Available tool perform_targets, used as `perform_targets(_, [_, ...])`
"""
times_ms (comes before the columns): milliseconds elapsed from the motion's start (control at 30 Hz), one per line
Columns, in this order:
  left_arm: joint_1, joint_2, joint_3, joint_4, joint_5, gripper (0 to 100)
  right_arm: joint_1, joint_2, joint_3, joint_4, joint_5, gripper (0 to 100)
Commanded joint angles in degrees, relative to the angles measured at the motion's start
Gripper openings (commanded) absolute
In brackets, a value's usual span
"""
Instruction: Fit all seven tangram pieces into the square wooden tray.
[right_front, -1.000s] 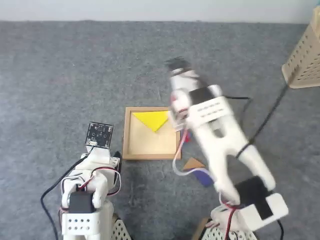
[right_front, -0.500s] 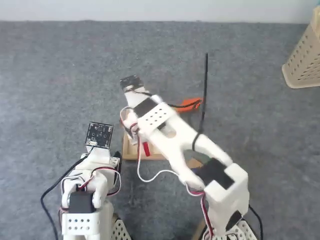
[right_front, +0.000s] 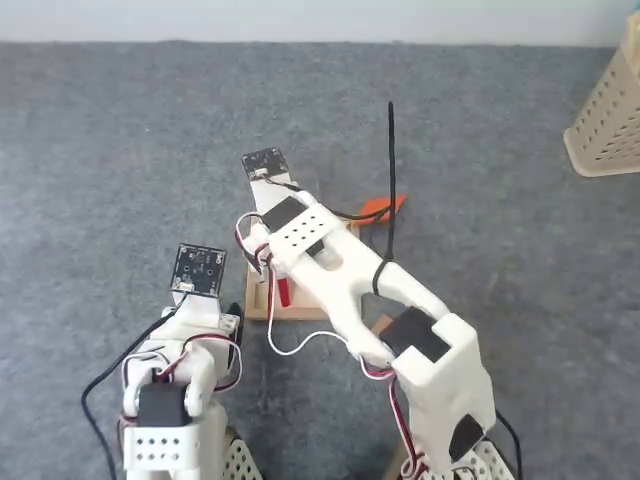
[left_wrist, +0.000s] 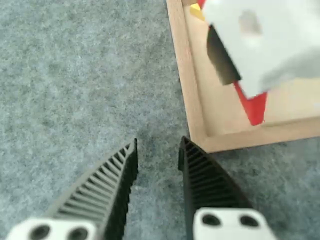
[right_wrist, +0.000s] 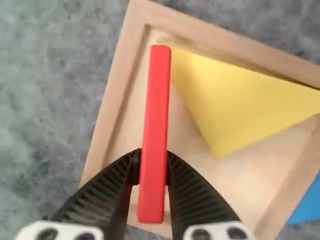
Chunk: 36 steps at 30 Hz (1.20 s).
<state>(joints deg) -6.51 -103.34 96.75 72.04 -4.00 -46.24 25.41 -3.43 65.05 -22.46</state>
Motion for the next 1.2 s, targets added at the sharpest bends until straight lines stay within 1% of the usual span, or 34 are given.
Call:
perform_targets(0, [0.00,-0.88,-0.22,0.26,0.44,13,0.40,-0.92,-3.08,-0.31,2.55,12.9])
perform_targets(33, [0.00,-0.88,-0.22,0.26,0.44,13,0.40,-0.92,-3.08,-0.22,2.55,14.4])
perform_targets(133, [0.00,-0.88,-0.22,0.26,0.44,13,0.92,-1.01,-3.08,0.04,2.73,14.7])
perform_targets(267, [0.00,-0.88,-0.22,0.26,0.44,13,3.56,-1.54,-3.52,2.77,2.81,14.7])
perform_targets(433, [0.00,-0.88,-0.22,0.26,0.44,13,6.20,-2.86,-3.08,3.30,2.99,14.7])
perform_targets(600, [0.00,-0.88,-0.22,0.26,0.44,13,6.29,-4.70,-2.99,4.26,7.47,9.5])
perform_targets(800, [0.00,-0.88,-0.22,0.26,0.44,13,7.08,-5.05,-2.99,4.35,7.65,8.7])
perform_targets(867, [0.00,-0.88,-0.22,0.26,0.44,13,7.43,-5.05,-3.34,6.02,7.21,8.4])
perform_targets(900, [0.00,-0.88,-0.22,0.26,0.44,13,7.52,-5.14,-3.34,6.81,6.51,8.4])
perform_targets(933, [0.00,-0.88,-0.22,0.26,0.44,13,7.43,-5.14,-3.43,7.25,4.22,8.3])
perform_targets(1033, [0.00,-0.88,-0.22,0.26,0.44,13,7.43,-4.97,-3.52,6.46,-4.84,8.3])
perform_targets(1167, [0.00,-0.88,-0.22,0.26,0.44,13,6.99,-5.05,-3.52,3.47,-5.89,8.4])
